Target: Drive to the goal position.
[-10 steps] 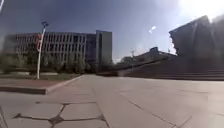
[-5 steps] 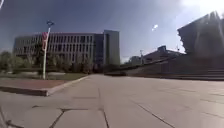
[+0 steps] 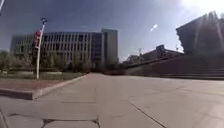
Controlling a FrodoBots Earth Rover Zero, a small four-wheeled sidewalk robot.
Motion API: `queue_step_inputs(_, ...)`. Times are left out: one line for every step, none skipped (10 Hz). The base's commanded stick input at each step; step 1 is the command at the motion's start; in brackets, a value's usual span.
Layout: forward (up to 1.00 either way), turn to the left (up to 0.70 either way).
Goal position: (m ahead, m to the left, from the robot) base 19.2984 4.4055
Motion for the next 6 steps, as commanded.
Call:
queue_step_inputs(1.0,-0.09)
queue_step_inputs(1.0,-0.09)
queue_step_inputs(1.0,-0.09)
queue_step_inputs(1.0,-0.09)
queue_step_inputs(1.0,-0.09)
queue_step_inputs(1.0,-0.09)
